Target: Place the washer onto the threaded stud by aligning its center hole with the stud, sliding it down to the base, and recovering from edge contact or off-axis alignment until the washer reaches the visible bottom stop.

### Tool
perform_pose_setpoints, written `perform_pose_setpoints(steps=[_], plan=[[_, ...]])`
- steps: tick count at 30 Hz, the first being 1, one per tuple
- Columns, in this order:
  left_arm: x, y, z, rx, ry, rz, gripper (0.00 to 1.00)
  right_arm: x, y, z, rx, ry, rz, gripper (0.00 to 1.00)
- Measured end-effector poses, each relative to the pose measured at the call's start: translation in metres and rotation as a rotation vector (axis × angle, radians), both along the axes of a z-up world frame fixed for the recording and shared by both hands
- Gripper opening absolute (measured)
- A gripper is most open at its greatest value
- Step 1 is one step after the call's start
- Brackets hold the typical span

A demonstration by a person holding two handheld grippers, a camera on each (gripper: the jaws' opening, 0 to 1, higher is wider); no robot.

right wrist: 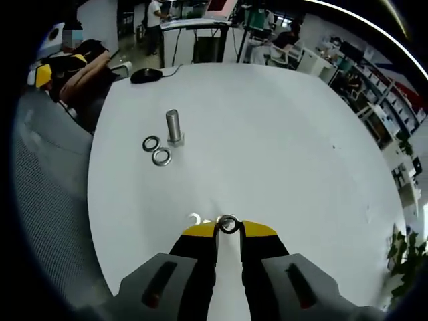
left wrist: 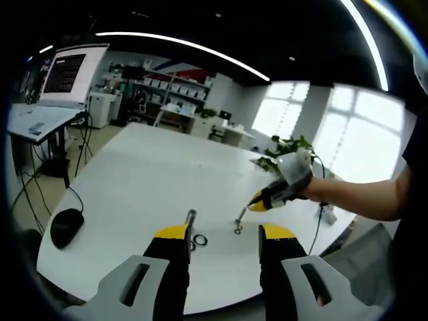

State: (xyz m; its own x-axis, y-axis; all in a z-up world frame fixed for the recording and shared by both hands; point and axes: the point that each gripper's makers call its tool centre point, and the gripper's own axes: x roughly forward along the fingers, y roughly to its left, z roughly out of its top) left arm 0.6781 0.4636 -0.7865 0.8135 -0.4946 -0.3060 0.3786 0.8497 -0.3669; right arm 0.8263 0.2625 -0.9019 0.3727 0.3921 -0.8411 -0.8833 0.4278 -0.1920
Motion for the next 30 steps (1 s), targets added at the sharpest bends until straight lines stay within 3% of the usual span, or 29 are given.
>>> perform_pose_setpoints(steps=[30], plan=[[-0.001,-0.001,-0.001,-0.001,0.005,-0.006,0.37,0.007,0.004,-0.019,-0.010,0.047,-0.034,0.14]])
